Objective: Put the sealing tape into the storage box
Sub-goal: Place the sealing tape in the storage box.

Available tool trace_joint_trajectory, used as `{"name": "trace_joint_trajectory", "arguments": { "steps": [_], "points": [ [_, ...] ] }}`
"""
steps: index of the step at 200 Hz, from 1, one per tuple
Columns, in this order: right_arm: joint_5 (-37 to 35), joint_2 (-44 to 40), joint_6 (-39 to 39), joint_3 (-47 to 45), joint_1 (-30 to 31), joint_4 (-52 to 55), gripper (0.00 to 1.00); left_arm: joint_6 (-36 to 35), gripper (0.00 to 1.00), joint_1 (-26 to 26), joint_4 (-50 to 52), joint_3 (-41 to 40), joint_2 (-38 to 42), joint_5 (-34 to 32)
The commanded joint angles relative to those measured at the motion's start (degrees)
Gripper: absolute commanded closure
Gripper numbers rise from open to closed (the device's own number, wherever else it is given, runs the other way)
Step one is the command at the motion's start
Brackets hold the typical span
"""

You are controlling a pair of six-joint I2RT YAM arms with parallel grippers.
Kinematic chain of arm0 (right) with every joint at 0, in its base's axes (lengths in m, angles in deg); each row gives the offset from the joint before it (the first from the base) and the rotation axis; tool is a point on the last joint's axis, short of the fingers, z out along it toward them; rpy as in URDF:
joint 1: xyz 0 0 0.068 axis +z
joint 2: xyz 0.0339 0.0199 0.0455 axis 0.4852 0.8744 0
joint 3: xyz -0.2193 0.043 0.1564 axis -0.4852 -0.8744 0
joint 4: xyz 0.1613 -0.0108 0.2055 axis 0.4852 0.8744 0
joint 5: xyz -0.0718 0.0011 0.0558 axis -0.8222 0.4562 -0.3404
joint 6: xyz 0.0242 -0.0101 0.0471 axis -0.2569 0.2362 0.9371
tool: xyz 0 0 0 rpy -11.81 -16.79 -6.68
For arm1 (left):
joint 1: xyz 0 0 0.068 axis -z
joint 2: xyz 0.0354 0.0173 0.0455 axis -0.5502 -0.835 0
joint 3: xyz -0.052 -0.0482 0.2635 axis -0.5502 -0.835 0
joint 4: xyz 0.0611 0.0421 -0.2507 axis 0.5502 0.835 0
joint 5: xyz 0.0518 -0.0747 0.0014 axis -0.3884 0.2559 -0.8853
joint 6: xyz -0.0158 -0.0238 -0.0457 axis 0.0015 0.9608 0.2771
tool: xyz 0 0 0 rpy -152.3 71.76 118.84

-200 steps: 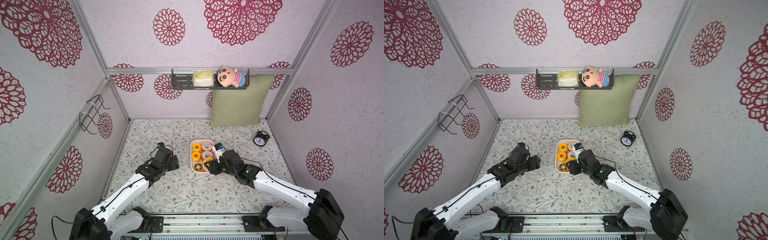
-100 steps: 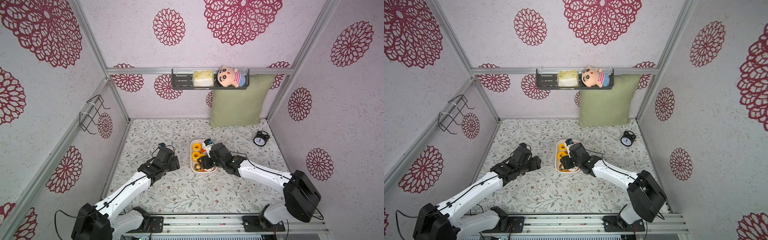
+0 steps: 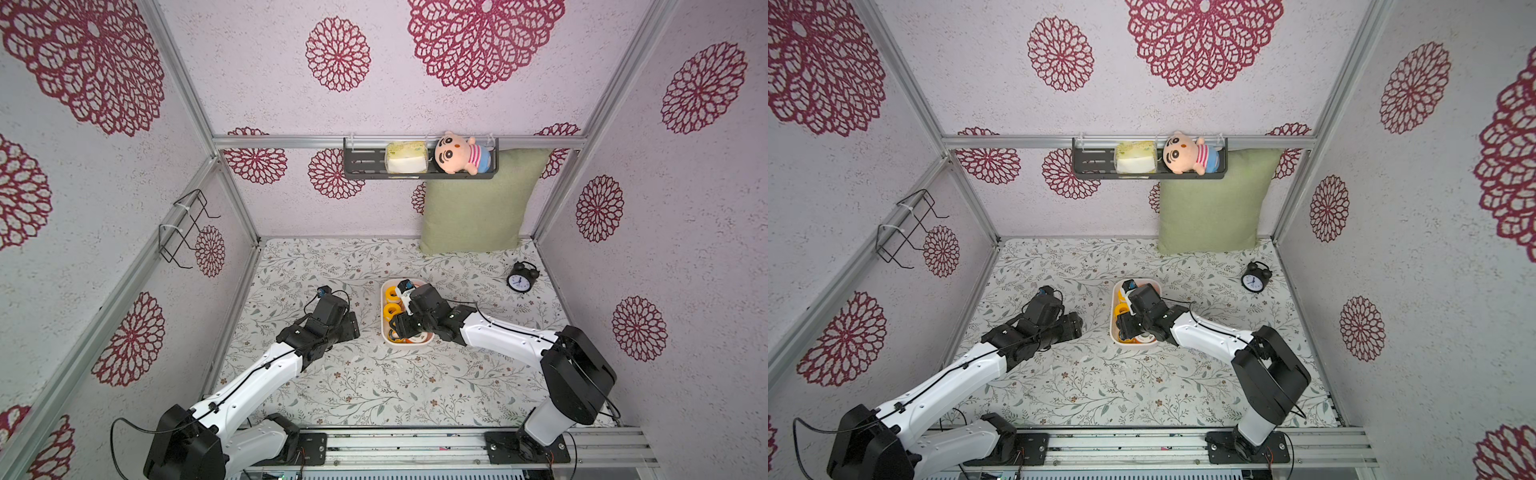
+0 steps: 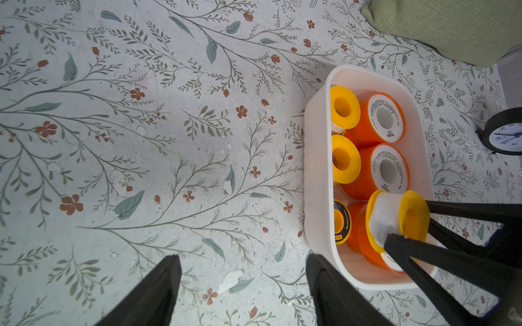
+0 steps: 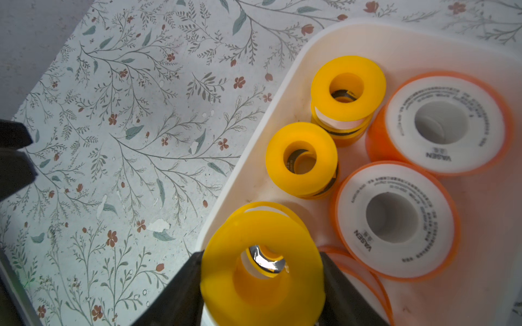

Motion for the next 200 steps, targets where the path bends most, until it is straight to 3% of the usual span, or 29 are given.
{"name": "trace_joint_trajectory", "arguments": {
  "steps": [1,200],
  "points": [
    [-1.3,0.5,-1.6,2.1,0.7,1.3,0.39,-0.8,0.23,-0.4,-0.7,1.4,-0.4,-0.6],
    [-4.5,6.0,-2.6,6.5,2.7,5.1,0.36,-1.0,0.23,-0.4,-0.5,1.3,-0.5,-0.9]
  ]
}}
